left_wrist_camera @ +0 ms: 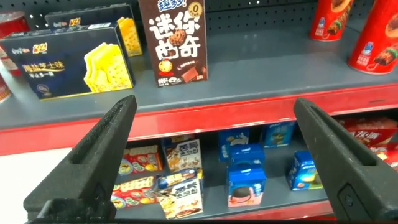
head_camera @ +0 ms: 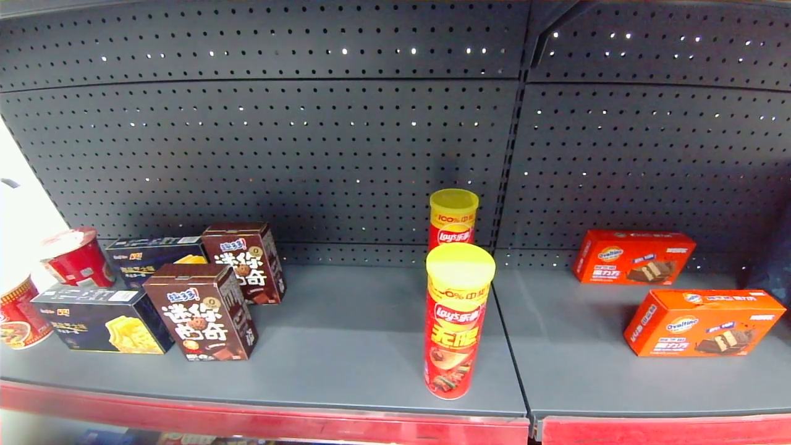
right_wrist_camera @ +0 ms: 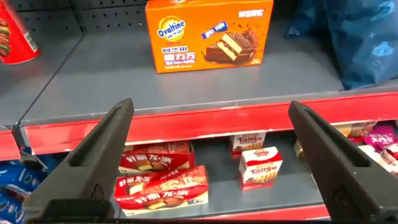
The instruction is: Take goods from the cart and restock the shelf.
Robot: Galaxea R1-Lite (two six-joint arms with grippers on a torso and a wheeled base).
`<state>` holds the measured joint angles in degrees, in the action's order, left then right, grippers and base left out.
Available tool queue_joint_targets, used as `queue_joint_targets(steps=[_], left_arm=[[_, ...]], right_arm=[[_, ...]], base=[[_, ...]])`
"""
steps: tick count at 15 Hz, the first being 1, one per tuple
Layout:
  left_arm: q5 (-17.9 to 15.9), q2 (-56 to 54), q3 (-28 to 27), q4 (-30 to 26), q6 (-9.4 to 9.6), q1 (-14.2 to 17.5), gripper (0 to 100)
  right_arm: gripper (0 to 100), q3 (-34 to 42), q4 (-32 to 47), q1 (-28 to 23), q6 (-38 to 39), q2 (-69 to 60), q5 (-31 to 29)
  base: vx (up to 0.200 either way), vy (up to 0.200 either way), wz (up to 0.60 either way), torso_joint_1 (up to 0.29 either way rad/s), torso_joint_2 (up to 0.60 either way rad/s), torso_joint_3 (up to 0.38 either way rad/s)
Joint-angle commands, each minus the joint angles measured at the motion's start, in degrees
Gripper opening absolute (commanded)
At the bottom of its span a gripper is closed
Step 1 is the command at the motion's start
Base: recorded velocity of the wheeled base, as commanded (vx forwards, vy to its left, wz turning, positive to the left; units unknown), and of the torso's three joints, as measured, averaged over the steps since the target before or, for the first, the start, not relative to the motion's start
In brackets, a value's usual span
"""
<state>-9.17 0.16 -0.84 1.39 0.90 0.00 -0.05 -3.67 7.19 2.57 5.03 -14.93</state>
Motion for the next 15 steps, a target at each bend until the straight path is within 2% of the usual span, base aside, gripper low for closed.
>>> queue_joint_targets(steps=[1,4,12,15], left_arm=[[-0.06,-0.07,-0.04,0.02,-0.73,0.00,100],[0.03,-0.07,-0.04,0.19,-1.25,0.00,100],[0.03,-0.07,0.23,0.63,-0.99,0.00,100],[0.11,-0.16,0.40,0.90,-0.99,0.00,100]], right_arm=[[100,0.05,0.07,0.01,-0.20,0.24,-0.01],[100,0.05,0.07,0.01,-1.78,0.24,0.43],[100,0.05,0.07,0.01,-2.04,0.24,0.61],[100,0.05,0.15,0.01,-2.57,0.24,5.62]], base=[[0.000,0.000,-0.60,-0.007,0.00,-0.002],[0.000,0.000,0.00,0.000,0.00,0.000],[0.000,0.000,0.00,0.000,0.00,0.000],[0.000,0.000,0.00,0.000,0.00,0.000]])
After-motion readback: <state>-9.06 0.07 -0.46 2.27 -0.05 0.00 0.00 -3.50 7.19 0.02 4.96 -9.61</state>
